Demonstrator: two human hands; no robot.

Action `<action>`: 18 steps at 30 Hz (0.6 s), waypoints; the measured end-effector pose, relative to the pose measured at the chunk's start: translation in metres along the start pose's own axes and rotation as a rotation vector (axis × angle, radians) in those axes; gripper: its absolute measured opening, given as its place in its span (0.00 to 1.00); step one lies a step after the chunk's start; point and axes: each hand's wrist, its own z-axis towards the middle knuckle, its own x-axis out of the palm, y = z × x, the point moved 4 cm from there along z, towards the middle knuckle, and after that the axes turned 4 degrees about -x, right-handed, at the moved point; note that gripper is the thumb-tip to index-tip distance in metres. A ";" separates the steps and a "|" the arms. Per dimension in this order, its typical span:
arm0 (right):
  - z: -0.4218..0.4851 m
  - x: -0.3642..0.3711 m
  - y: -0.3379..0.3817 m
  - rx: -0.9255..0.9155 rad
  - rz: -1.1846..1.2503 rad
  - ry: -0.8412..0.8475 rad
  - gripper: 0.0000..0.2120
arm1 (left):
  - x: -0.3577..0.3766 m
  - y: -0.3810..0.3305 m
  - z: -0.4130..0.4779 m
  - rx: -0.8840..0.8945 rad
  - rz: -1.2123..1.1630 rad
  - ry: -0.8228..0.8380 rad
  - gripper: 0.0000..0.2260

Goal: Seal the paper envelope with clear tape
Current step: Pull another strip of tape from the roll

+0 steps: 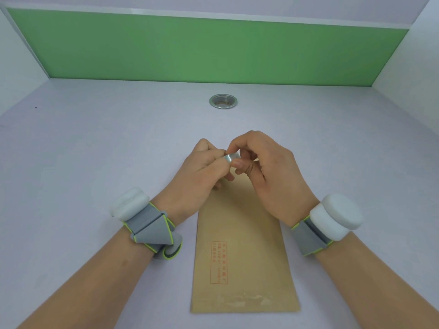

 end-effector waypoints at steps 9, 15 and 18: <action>0.000 0.000 0.002 -0.034 -0.023 0.003 0.05 | -0.001 -0.004 -0.001 0.047 0.029 -0.032 0.14; 0.001 0.000 0.002 -0.034 -0.015 -0.004 0.04 | -0.003 -0.003 -0.001 0.088 0.080 -0.027 0.13; 0.001 -0.001 0.001 -0.018 -0.018 -0.010 0.04 | -0.001 -0.004 -0.002 0.108 0.050 0.002 0.13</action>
